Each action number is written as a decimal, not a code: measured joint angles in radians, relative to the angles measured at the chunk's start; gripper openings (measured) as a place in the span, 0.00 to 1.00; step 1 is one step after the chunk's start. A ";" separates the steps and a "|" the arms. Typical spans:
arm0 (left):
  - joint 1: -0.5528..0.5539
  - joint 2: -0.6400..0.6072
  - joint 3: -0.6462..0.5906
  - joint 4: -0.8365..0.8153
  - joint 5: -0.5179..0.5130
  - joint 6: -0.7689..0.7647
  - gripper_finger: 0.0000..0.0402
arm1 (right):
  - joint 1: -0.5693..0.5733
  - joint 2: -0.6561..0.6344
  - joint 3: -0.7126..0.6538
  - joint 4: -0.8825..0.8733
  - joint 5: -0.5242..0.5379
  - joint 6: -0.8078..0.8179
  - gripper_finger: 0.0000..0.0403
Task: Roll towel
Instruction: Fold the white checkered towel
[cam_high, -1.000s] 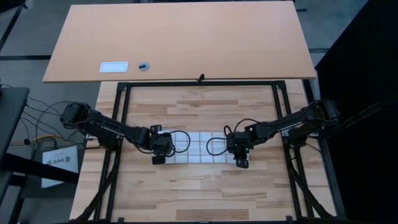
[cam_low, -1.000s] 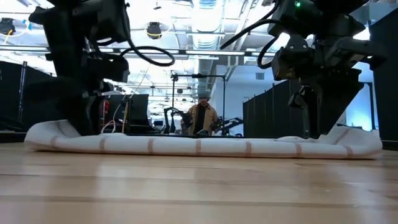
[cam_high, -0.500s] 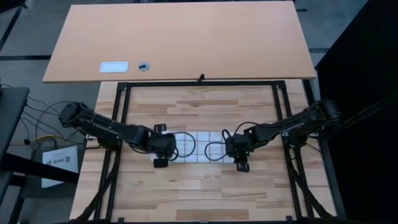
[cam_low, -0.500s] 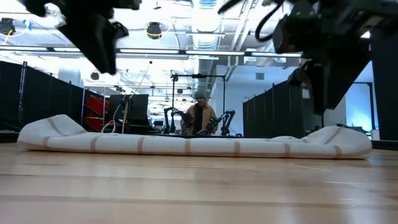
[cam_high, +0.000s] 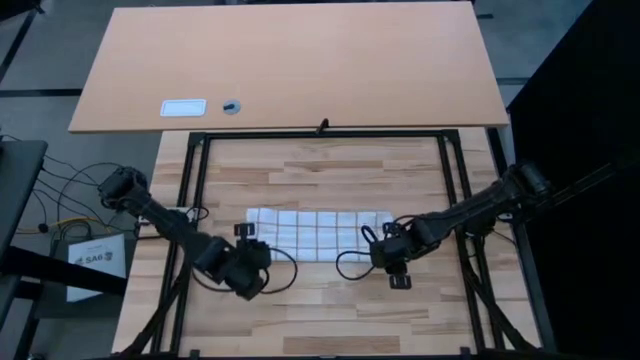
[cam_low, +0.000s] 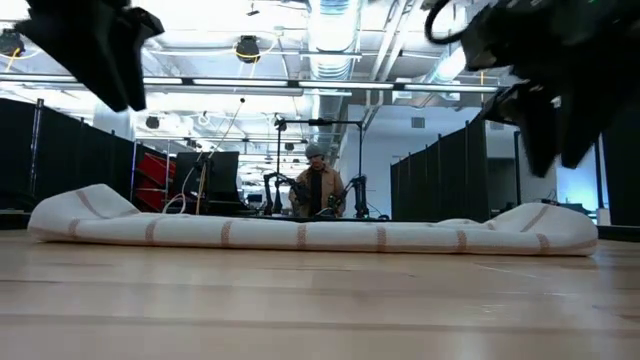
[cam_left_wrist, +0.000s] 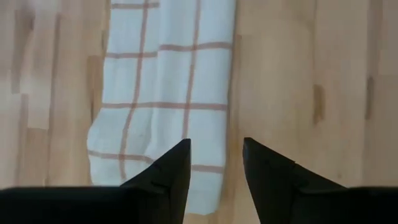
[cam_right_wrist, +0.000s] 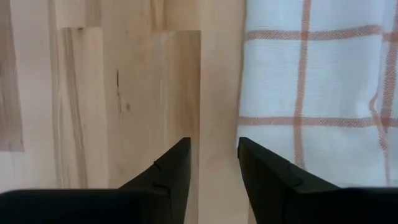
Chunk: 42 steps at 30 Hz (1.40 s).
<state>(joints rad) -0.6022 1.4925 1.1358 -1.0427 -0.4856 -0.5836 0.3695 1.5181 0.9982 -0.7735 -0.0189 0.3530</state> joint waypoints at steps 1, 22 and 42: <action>0.011 0.000 0.000 -0.012 -0.008 0.006 0.34 | -0.014 0.000 0.000 -0.008 0.000 -0.002 0.36; 0.200 0.000 -0.101 0.125 0.169 0.312 0.59 | -0.167 0.001 0.006 0.063 -0.009 -0.127 0.70; -0.007 0.292 -0.073 0.075 -0.088 -0.022 0.59 | -0.019 0.206 0.009 0.029 0.181 -0.010 0.70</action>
<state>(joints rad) -0.6090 1.7842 1.0624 -0.9679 -0.5740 -0.6056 0.3508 1.7245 1.0077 -0.7448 0.1619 0.3428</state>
